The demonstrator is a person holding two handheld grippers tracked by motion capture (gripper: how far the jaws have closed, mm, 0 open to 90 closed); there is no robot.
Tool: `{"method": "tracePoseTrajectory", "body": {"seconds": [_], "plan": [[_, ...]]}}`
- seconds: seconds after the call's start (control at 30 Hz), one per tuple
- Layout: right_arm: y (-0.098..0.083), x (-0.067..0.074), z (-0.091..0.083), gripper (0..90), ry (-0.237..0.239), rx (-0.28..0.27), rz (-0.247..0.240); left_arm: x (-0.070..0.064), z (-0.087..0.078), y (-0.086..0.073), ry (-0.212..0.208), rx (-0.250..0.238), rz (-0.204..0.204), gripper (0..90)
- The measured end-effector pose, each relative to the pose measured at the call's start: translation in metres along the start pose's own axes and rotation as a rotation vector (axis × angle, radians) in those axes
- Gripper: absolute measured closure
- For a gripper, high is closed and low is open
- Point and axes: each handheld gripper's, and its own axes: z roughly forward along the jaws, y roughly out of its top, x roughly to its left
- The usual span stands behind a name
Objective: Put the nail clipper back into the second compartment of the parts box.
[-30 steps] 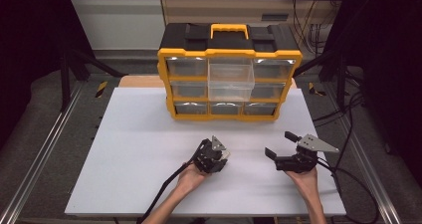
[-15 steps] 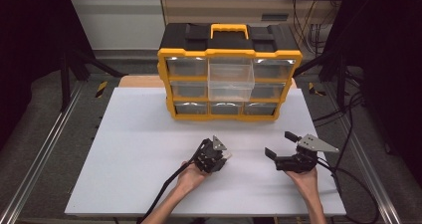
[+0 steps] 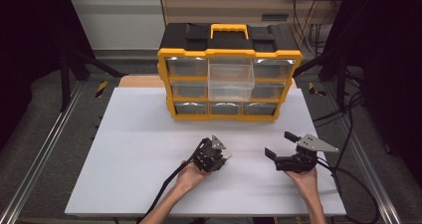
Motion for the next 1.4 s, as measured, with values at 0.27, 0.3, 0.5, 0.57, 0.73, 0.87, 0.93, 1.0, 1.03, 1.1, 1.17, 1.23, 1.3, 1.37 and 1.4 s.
{"method": "tracePoseTrajectory", "body": {"seconds": [0.27, 0.3, 0.5, 0.57, 0.73, 0.87, 0.93, 1.0, 1.03, 1.1, 1.17, 1.23, 1.3, 1.37, 1.4], "plan": [[0.0, 0.0, 0.0, 0.3, 0.002, 0.002, 0.002, -0.001, -0.01, 0.001, -0.009, -0.013, 0.013, 76.8], [0.0, 0.0, 0.0, 0.3, 0.004, 0.001, 0.002, -0.001, -0.011, 0.001, -0.012, -0.017, 0.014, 76.9], [0.0, 0.0, 0.0, 0.2, 0.004, 0.003, 0.002, 0.0, -0.017, 0.002, -0.018, -0.028, 0.017, 76.9], [0.0, 0.0, 0.001, 0.2, 0.005, 0.003, 0.002, -0.001, -0.021, 0.002, -0.018, -0.034, 0.018, 76.9], [0.0, 0.0, 0.001, 0.3, 0.004, 0.006, 0.005, 0.0, -0.027, 0.003, -0.02, -0.045, 0.014, 76.9], [0.0, 0.0, 0.0, 0.2, 0.003, 0.006, 0.005, 0.0, -0.033, 0.003, -0.022, -0.056, 0.013, 76.9], [0.0, 0.0, 0.0, 0.2, 0.005, 0.007, 0.004, 0.001, -0.036, 0.003, -0.022, -0.058, 0.016, 76.9], [0.0, 0.0, 0.001, 0.3, 0.005, 0.008, 0.005, 0.001, -0.04, 0.004, -0.023, -0.063, 0.018, 76.9], [0.0, 0.0, 0.001, 0.3, 0.006, 0.008, 0.005, 0.001, -0.04, 0.004, -0.022, -0.065, 0.018, 76.9], [0.0, 0.0, 0.0, 0.3, 0.005, 0.008, 0.005, 0.001, -0.045, 0.004, -0.021, -0.071, 0.021, 76.9], [0.0, 0.0, 0.0, 0.3, 0.005, 0.008, 0.005, 0.001, -0.046, 0.004, -0.022, -0.075, 0.019, 76.9], [0.0, 0.0, 0.0, 0.3, 0.007, 0.007, 0.005, 0.002, -0.05, 0.004, -0.021, -0.079, 0.022, 76.9], [0.0, 0.0, 0.0, 0.2, 0.005, 0.008, 0.005, 0.002, -0.054, 0.005, -0.02, -0.087, 0.026, 76.9], [0.0, 0.0, 0.0, 0.3, 0.005, 0.008, 0.005, 0.003, -0.056, 0.005, -0.019, -0.091, 0.025, 76.9], [0.0, 0.0, 0.0, 0.3, 0.007, 0.007, 0.005, 0.003, -0.057, 0.006, -0.019, -0.093, 0.024, 76.9]]}}
